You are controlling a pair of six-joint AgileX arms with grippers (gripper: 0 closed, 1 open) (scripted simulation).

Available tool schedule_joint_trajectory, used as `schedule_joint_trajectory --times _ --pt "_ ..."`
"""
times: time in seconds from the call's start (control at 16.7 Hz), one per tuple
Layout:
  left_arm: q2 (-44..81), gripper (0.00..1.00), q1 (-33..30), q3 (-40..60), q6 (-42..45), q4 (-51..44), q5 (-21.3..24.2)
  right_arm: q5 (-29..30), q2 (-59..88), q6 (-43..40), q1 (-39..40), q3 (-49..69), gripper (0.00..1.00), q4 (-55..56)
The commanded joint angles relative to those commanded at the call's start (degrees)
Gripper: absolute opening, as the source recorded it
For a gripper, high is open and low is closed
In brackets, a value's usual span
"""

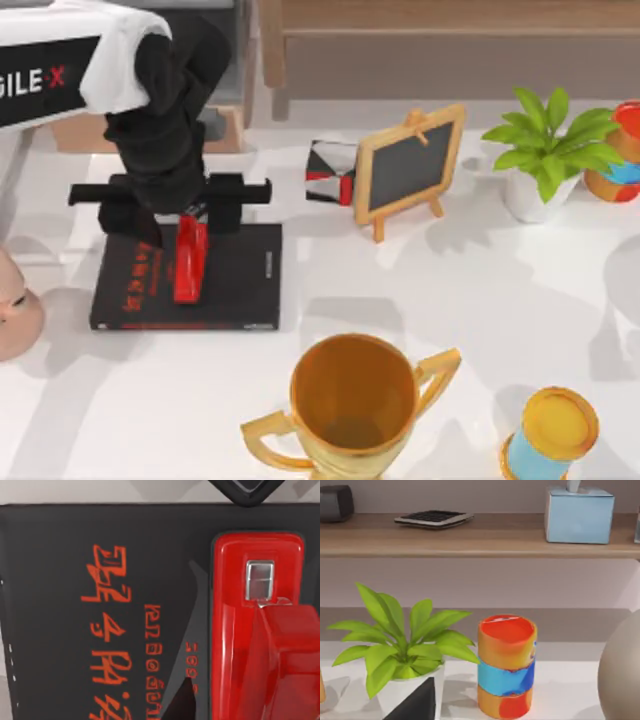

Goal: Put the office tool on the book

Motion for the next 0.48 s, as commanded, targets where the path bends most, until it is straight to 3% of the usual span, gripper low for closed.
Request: schedule_joint_trajectory --times 0.12,0.48 --pt "0.0 0.98 0.0 0.0 0.0 0.0 0.0 0.0 0.0 0.0 0.0 0.0 1.00 0.0" --pt "0.0 1.00 0.0 0.0 0.0 0.0 0.0 0.0 0.0 0.0 0.0 0.0 1.00 0.0"
